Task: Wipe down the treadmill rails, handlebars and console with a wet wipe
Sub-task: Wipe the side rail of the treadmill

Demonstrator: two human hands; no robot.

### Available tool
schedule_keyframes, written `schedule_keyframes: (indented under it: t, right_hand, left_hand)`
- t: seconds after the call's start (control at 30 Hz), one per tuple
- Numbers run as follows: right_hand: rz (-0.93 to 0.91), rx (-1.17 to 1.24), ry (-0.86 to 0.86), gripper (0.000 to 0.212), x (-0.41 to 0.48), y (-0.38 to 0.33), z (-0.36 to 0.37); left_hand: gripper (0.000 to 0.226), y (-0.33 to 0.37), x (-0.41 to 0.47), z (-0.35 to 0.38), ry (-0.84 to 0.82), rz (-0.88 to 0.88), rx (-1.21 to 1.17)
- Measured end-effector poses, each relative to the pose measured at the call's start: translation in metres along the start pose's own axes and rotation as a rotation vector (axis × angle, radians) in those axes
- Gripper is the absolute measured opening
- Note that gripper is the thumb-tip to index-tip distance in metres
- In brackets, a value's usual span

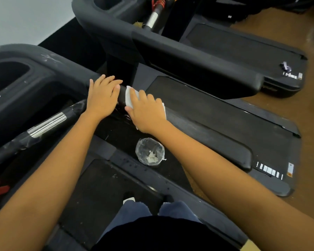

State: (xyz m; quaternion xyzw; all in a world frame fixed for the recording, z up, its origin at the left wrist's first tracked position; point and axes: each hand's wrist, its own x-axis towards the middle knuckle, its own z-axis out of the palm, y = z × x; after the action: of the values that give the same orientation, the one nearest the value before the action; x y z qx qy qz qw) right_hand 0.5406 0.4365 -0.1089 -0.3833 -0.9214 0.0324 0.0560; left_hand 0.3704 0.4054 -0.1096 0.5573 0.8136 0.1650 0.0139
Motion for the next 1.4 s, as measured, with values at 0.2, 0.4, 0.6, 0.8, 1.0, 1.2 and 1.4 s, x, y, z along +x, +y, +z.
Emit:
schedule_keyframes:
  t: [0.2, 0.4, 0.6, 0.8, 1.0, 1.2, 1.4]
  right_hand:
    - [0.079, -0.123, 0.081, 0.066, -0.035, 0.010, 0.008]
    - [-0.004, -0.012, -0.028, 0.065, 0.050, -0.044, 0.005]
    - [-0.092, -0.026, 0.049, 0.065, 0.015, -0.011, 0.008]
    - [0.075, -0.056, 0.055, 0.065, 0.038, -0.039, 0.011]
    - [-0.053, 0.022, 0.006, 0.070, 0.065, -0.043, 0.009]
    - [0.007, -0.227, 0.141, 0.080, 0.035, -0.031, 0.018]
    - [-0.042, -0.007, 0.032, 0.075, 0.120, -0.090, 0.014]
  left_hand:
    - [0.043, -0.005, -0.001, 0.000, 0.005, 0.035, -0.020]
    - [0.040, -0.023, 0.008, -0.010, 0.053, 0.047, -0.199]
    - [0.040, -0.032, 0.009, -0.011, 0.056, 0.092, -0.152]
    - [0.042, -0.033, 0.012, -0.002, 0.050, 0.101, -0.018]
    - [0.051, -0.063, 0.021, -0.016, 0.064, -0.161, 0.151]
    - [0.050, -0.091, 0.032, -0.026, -0.028, -0.128, 0.089]
    - [0.046, -0.108, 0.041, -0.034, -0.059, -0.086, 0.027]
